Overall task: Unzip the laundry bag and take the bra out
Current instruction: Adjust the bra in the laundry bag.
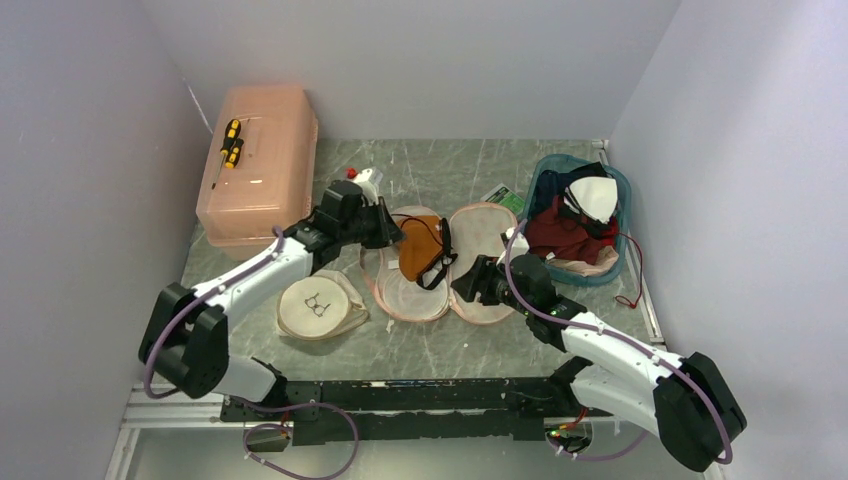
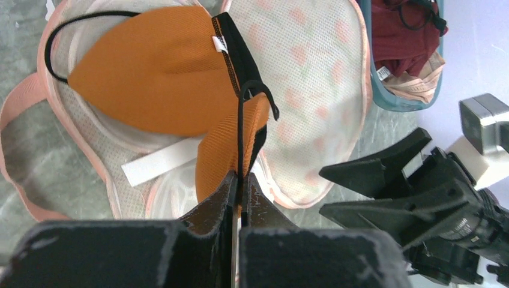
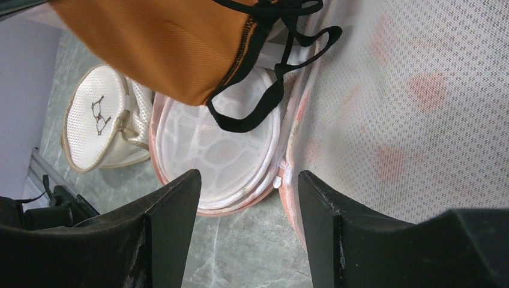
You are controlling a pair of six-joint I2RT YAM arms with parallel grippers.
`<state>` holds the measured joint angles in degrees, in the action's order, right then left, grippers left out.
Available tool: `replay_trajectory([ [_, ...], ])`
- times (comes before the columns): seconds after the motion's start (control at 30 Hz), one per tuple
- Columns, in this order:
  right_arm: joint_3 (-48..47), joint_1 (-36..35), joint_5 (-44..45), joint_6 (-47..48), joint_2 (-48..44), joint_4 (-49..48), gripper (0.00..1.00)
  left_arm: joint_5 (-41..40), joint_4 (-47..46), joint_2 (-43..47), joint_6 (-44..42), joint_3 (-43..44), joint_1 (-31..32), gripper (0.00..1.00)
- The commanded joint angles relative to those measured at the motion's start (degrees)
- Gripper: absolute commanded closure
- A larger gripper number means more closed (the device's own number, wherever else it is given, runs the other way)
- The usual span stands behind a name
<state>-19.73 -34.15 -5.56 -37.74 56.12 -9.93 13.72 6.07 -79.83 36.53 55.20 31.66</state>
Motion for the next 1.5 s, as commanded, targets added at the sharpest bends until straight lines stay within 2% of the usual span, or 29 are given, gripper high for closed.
replay_trajectory([
  [0.0, -1.5, 0.4, 0.1, 1.8, -0.9, -1.9, 0.36, 0.8, -1.5, -4.7, -3.8, 6.3, -0.2, 0.97],
  [0.13, -1.3, 0.7, 0.4, 2.2, -1.9, -1.1, 0.36, 4.2, -0.8, -6.4, -4.7, 8.4, -0.2, 0.97],
  [0.33, 0.6, 0.9, 0.1, 3.0, -6.6, -2.2, 0.35, 11.3, -5.5, -0.5, -4.1, 4.9, -0.1, 0.97],
  [0.53, 3.1, 1.0, -0.8, 2.5, -11.7, -4.2, 0.35, 11.9, -7.8, 0.1, -6.7, 4.4, -0.2, 0.97],
  [0.77, 4.9, 1.0, -0.8, 2.5, -13.5, -4.1, 0.35, 10.3, -10.6, -6.2, -9.8, 7.2, -0.2, 0.97],
  [1.0, 5.9, 1.0, -1.7, 2.4, -12.9, -5.0, 0.36, 10.0, -9.2, -13.7, -14.9, 12.8, -0.6, 0.97],
  [1.3, 7.2, 1.0, -3.2, 2.1, -12.1, -6.3, 0.36, 12.9, -6.2, -22.2, -18.2, 21.3, -3.9, 0.97],
  [1.47, 7.9, 1.0, -2.8, 2.0, -12.7, -6.0, 0.36, 13.9, -7.2, -24.5, -16.8, 21.9, -6.5, 0.97],
])
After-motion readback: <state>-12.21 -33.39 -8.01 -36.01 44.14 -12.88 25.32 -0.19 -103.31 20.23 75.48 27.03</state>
